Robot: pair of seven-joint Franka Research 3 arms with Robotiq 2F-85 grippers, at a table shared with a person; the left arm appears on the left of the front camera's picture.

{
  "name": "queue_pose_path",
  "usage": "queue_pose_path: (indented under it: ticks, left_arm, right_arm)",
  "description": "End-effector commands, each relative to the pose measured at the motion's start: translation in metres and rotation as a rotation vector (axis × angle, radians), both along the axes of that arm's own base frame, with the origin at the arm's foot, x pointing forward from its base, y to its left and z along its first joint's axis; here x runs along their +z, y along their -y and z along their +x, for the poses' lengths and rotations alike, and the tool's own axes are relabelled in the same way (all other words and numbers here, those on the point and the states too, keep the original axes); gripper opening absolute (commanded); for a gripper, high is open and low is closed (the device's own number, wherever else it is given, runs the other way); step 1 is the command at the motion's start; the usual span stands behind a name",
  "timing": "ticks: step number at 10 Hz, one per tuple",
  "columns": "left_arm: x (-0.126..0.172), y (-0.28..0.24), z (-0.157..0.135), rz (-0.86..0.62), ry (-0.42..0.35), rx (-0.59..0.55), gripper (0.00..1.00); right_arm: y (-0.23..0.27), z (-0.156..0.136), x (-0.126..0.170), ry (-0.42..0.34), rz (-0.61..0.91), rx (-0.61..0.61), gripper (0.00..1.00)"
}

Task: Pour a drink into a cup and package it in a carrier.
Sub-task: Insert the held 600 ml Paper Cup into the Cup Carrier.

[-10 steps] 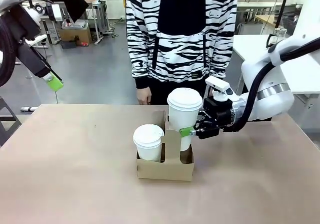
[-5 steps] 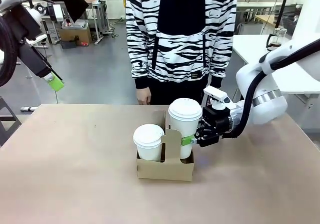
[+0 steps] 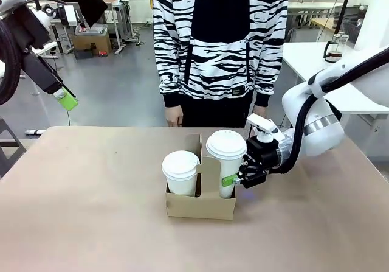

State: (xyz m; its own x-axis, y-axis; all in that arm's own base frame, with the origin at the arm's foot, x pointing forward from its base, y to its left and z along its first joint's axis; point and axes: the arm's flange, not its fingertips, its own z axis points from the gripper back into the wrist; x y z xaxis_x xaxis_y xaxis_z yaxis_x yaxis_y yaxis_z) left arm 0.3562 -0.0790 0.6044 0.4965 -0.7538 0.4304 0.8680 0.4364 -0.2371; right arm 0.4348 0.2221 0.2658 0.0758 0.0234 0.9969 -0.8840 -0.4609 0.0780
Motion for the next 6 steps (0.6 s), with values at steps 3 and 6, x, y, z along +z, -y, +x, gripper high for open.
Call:
queue_pose_path:
  ticks: [3,6]
  left_arm:
    - [0.0039,0.0008,0.0004,-0.002,-0.007,0.013,0.98]
    - [0.0039,0.0008,0.0004,-0.002,-0.007,0.013,0.98]
  right_arm:
    - [-0.0024,0.0054,-0.0143,0.043,-0.003,0.004,0.8]
    - [-0.0001,0.0019,-0.014,0.019,0.004,-0.008,0.8]
